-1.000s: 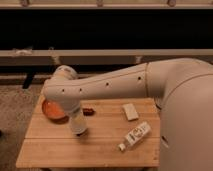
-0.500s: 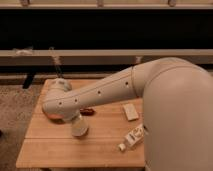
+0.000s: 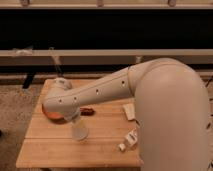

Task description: Place the ceramic cup over the eraser

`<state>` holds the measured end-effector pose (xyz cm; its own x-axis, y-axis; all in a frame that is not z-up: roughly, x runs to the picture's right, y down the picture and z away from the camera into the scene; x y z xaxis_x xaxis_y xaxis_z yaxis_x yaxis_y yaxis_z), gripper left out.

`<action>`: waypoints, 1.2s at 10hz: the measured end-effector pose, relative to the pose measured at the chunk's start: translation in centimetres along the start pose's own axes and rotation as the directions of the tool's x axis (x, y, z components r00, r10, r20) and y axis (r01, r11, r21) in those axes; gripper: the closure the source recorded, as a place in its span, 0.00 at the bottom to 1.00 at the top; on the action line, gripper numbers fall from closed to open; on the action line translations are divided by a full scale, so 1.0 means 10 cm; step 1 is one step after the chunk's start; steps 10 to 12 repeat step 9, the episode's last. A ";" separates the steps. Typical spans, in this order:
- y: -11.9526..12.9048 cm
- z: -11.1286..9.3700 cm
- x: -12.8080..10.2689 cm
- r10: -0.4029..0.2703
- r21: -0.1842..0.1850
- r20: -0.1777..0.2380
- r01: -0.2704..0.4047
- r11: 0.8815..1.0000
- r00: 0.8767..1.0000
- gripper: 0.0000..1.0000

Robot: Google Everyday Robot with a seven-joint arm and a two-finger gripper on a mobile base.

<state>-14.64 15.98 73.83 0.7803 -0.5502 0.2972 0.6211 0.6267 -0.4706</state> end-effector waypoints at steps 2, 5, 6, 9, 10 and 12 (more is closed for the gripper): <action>-0.06 -0.08 0.11 0.006 0.004 0.024 -0.006 1.000 1.000 0.20; -0.19 -0.44 0.24 -0.033 0.052 0.073 0.029 0.998 0.997 0.20; -0.28 -0.61 0.31 -0.062 0.081 0.097 0.054 0.995 0.993 0.20; -0.44 -0.91 0.41 -0.125 0.132 0.141 0.106 0.986 0.982 0.20; -0.44 -0.91 0.41 -0.125 0.132 0.141 0.106 0.986 0.982 0.20; -0.44 -0.91 0.41 -0.125 0.132 0.141 0.106 0.986 0.982 0.20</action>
